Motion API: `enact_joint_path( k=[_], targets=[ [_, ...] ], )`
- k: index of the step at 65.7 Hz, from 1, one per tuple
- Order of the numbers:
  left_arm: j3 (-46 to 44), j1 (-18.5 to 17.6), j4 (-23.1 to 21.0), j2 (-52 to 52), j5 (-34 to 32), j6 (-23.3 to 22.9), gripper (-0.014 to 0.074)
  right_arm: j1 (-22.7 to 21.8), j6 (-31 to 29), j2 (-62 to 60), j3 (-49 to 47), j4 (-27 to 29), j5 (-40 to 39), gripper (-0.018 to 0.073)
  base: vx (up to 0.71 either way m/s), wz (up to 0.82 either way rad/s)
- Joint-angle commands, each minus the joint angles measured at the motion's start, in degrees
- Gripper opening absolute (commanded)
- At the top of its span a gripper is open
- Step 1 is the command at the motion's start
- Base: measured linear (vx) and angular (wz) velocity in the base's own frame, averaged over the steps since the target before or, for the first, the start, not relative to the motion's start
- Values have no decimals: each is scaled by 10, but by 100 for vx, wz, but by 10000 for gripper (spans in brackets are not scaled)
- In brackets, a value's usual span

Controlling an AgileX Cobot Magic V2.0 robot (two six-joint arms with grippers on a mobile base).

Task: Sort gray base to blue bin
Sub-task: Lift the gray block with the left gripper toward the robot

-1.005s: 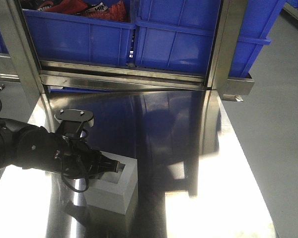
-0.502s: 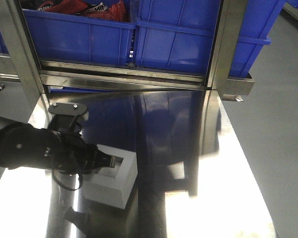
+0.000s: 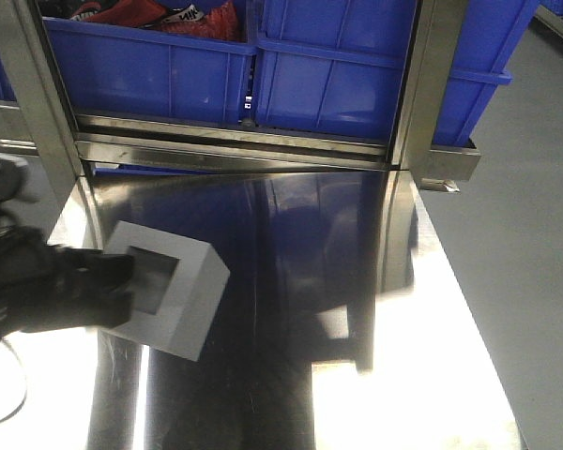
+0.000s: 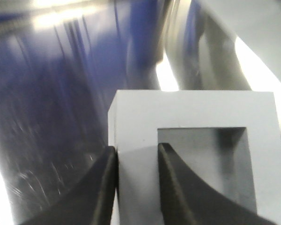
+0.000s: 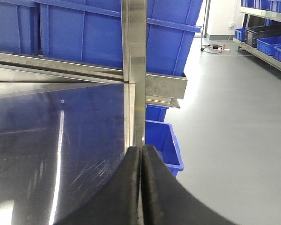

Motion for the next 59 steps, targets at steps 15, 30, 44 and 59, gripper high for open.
enact_joint_path(
  k=[15,30,44,59],
  targets=[
    [120,-1,4,-233,-149,-2,-6,-3,-3,-6,8,-4,-43,-9,0,0],
    [203,-1,11,-341,-213,-2,-6,-3,-3,-6,8,-4,-43,-9,0,0],
    [224,-1,11,-348,-222,2,-6,-3,-3,-6,8,-4,-43,-9,0,0],
    [224,-1,11,-348,-222,2,-6,-3,-3,-6,8,-4,-43,-9,0,0]
  ],
)
